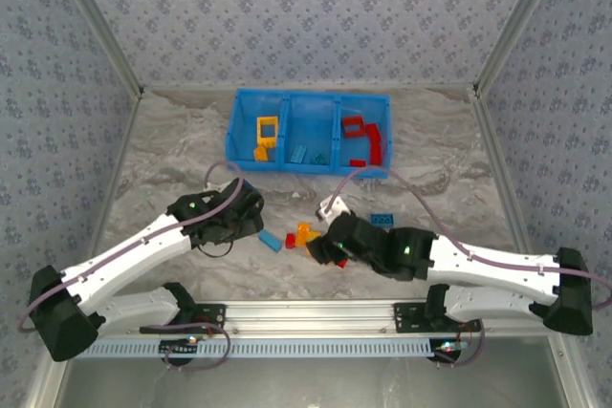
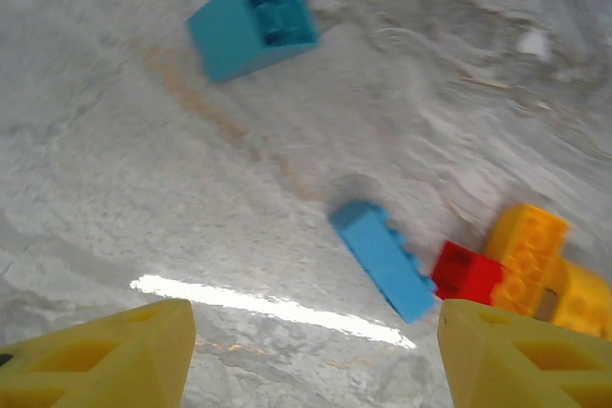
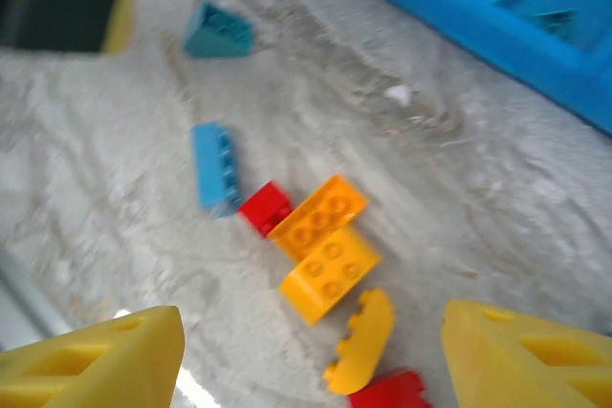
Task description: Sort the legos into containers by color
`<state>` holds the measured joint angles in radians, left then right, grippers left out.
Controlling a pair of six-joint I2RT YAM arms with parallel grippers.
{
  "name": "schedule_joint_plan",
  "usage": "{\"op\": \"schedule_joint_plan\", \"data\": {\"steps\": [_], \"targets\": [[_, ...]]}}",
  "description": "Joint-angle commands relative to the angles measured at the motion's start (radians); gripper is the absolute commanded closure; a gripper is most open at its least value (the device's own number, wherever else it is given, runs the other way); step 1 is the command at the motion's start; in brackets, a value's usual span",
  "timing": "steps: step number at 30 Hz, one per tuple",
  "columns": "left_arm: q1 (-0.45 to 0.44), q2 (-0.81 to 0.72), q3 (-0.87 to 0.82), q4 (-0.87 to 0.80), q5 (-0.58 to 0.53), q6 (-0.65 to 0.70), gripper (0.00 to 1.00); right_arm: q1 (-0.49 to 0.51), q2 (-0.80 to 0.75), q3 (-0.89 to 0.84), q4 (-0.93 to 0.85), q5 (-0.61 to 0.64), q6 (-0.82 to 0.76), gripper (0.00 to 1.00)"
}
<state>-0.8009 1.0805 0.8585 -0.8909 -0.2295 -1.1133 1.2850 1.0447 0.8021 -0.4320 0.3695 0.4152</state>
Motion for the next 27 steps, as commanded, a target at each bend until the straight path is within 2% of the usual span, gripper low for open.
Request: {"op": "schedule_joint_plan", "data": {"steps": [1,4,7,10,14,18,27], "targets": [[0.113,-0.017,-0.049,0.050,0.082,-0.053,0.31,0.077,0.027,-0.011,0.077,0.075,0.039,0.24],[0.236,0.056,-0.035,0.121,0.153,0.088,0.24,0.109,0.080,0.011,0.122,0.049,0.029,0.18],[0.308,0.161,0.019,0.124,0.173,0.272,0.22,0.113,0.133,0.038,0.163,0.029,0.027,0.17],[0.334,0.256,0.089,0.103,0.174,0.519,0.23,0.111,0.183,0.067,0.184,0.021,0.025,0.17],[0.335,0.345,0.158,0.023,0.135,0.732,0.23,0.108,0.220,0.083,0.204,0.013,0.027,0.17],[0.334,0.452,0.188,-0.023,0.062,0.826,0.21,0.094,0.230,0.086,0.210,0.006,0.031,0.17],[0.328,0.658,0.291,0.022,0.046,0.841,0.17,0.064,0.198,0.077,0.180,0.006,0.045,0.17]]}}
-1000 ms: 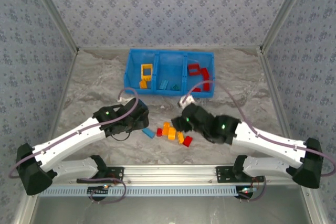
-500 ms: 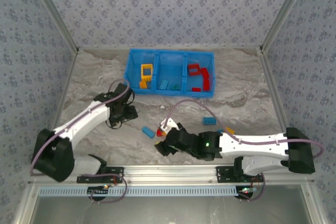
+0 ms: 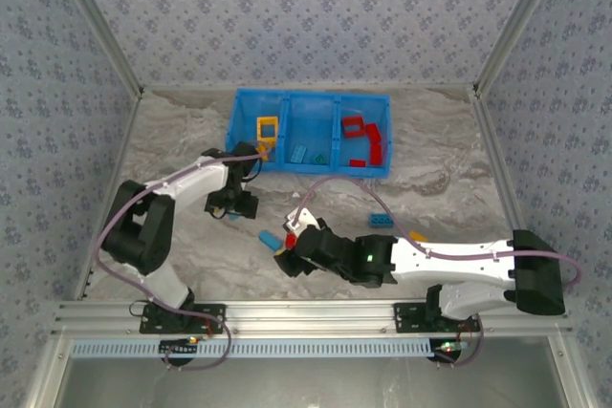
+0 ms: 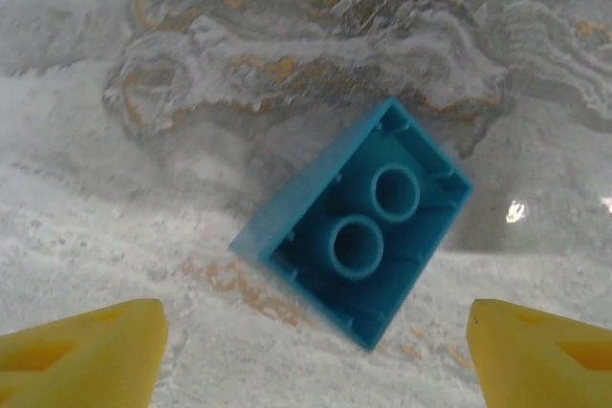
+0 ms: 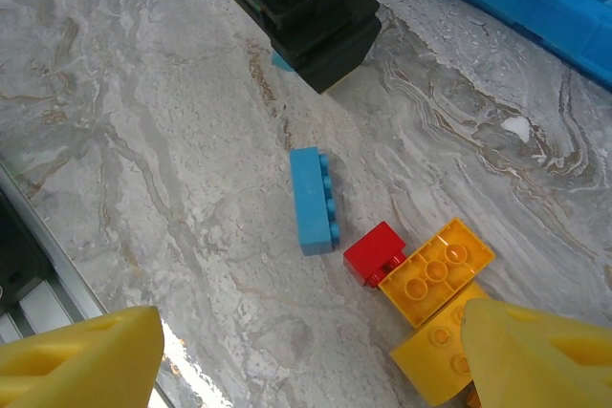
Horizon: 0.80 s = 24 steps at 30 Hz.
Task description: Sort the legos into containers by color
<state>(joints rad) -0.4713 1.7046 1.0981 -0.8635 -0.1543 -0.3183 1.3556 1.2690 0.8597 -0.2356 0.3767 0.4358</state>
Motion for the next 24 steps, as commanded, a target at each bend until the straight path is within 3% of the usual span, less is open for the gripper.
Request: {"op": "schedule_joint_plan", "data": {"steps": [1,5,10,14,18,24], "targets": [[-0.003,0.051,0.058,0.003,-0.036,0.050,0.16,-0.009,-0.030,0.014,-0.018,-0.002,0.029,0.17],[-0.001,0.101,0.084,0.016,-0.060,0.067,0.15,-0.015,-0.042,0.001,-0.015,-0.006,0.042,0.17],[-0.014,0.125,0.066,0.053,0.028,0.042,0.21,-0.027,-0.042,0.001,-0.021,-0.007,0.045,0.17],[-0.039,0.090,0.015,0.072,0.045,0.007,0.32,-0.035,-0.047,-0.006,-0.025,-0.001,0.052,0.17],[-0.062,0.057,-0.023,0.088,0.043,-0.030,0.49,-0.043,-0.049,-0.016,-0.014,-0.005,0.056,0.19],[-0.089,0.052,-0.020,0.093,0.022,-0.062,0.63,-0.056,-0.076,-0.016,0.009,0.009,0.056,0.20]]}}
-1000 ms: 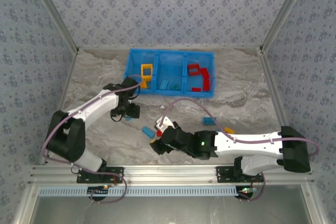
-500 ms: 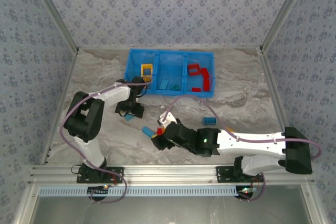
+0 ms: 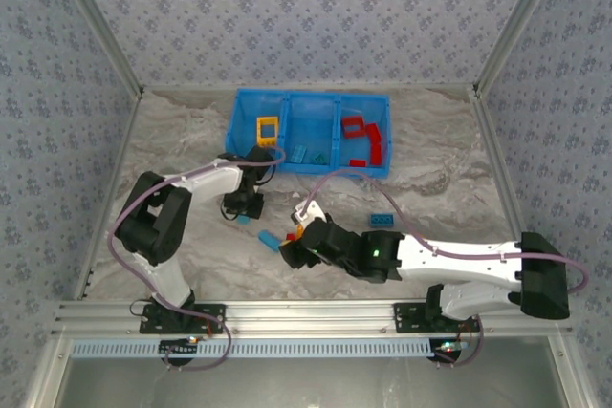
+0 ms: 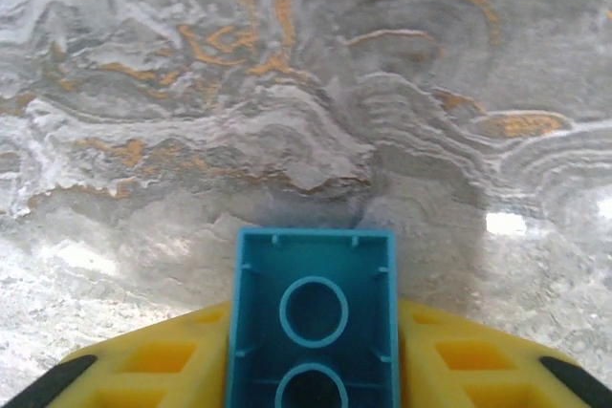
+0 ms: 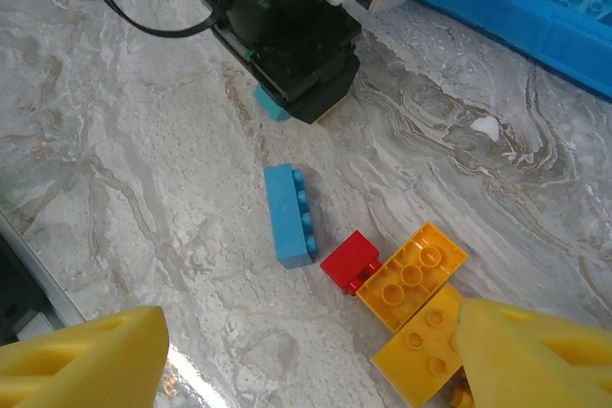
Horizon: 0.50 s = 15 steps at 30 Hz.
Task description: Sort the legos into containers by color
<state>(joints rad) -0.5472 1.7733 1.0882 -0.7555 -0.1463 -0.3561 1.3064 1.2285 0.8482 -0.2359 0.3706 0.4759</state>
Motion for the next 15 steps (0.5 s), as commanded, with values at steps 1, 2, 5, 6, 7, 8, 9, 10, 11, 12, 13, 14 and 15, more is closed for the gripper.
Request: {"op": "schedule_joint_plan", "data": {"steps": [1,2,5,6,7,8,9,10,11,12,13,14,15], "targets": [[-0.020,-0.022,-0.006,-0.016,0.006,-0.031,0.65,-0.009,-0.044,-0.009,0.014,0.022,0.018,0.20],[-0.027,-0.032,-0.002,-0.020,-0.002,-0.038,0.67,-0.009,-0.054,-0.010,0.017,0.030,0.017,0.20],[-0.062,-0.087,0.046,-0.058,-0.011,-0.069,0.68,-0.010,-0.116,-0.022,0.031,0.091,0.013,0.20],[-0.077,-0.106,0.076,-0.077,-0.009,-0.081,0.68,-0.011,-0.146,-0.033,0.036,0.128,0.016,0.18],[-0.090,-0.121,0.113,-0.099,-0.005,-0.094,0.68,-0.017,-0.185,-0.050,0.056,0.163,0.011,0.17],[-0.101,-0.131,0.148,-0.115,0.000,-0.103,0.68,-0.030,-0.216,-0.069,0.084,0.179,-0.003,0.16],[-0.112,-0.136,0.191,-0.132,0.006,-0.112,0.68,-0.049,-0.250,-0.086,0.121,0.193,-0.016,0.15],[-0.122,-0.135,0.235,-0.147,0.008,-0.118,0.68,-0.080,-0.282,-0.110,0.166,0.192,-0.036,0.15],[-0.128,-0.131,0.274,-0.159,0.010,-0.122,0.68,-0.108,-0.303,-0.129,0.211,0.182,-0.054,0.15],[-0.133,-0.122,0.319,-0.170,0.014,-0.128,0.68,-0.141,-0.327,-0.147,0.251,0.172,-0.072,0.14],[-0.136,-0.109,0.365,-0.177,0.017,-0.131,0.68,-0.179,-0.346,-0.163,0.290,0.156,-0.089,0.14],[-0.138,-0.095,0.404,-0.180,0.020,-0.133,0.68,-0.209,-0.357,-0.174,0.332,0.143,-0.107,0.14],[-0.139,-0.078,0.446,-0.178,0.020,-0.135,0.69,-0.243,-0.363,-0.181,0.372,0.133,-0.134,0.14]]}}
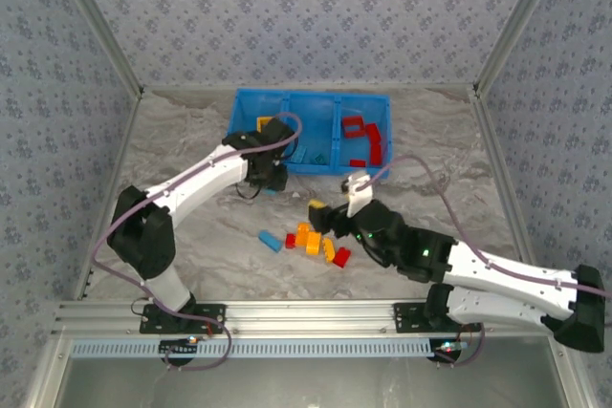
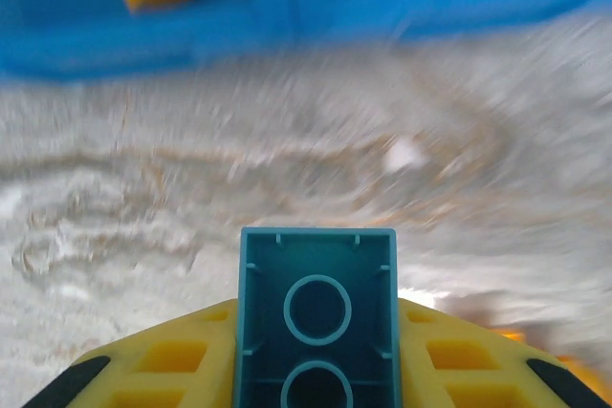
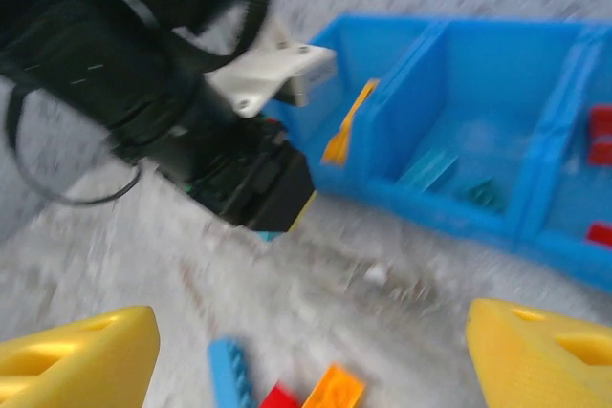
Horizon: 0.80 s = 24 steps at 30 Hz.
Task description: Sort the legos into containers by color
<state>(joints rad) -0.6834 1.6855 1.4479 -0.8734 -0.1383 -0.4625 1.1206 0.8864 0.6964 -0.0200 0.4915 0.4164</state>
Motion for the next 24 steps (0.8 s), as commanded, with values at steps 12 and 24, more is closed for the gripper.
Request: {"op": "schedule_joint_plan", "data": {"steps": [12,24], "targets": [[-0.001,0.445,0.638,-0.051,-0.047,0.046,0.69,-0.253,0.094,0.086,0.131,-0.038,-0.097,0.13],[0.070,0.751,0.920,-0.066,0.067,0.031,0.64,-0.244,0.141,0.094,0.124,-0.030,-0.066,0.13]]}}
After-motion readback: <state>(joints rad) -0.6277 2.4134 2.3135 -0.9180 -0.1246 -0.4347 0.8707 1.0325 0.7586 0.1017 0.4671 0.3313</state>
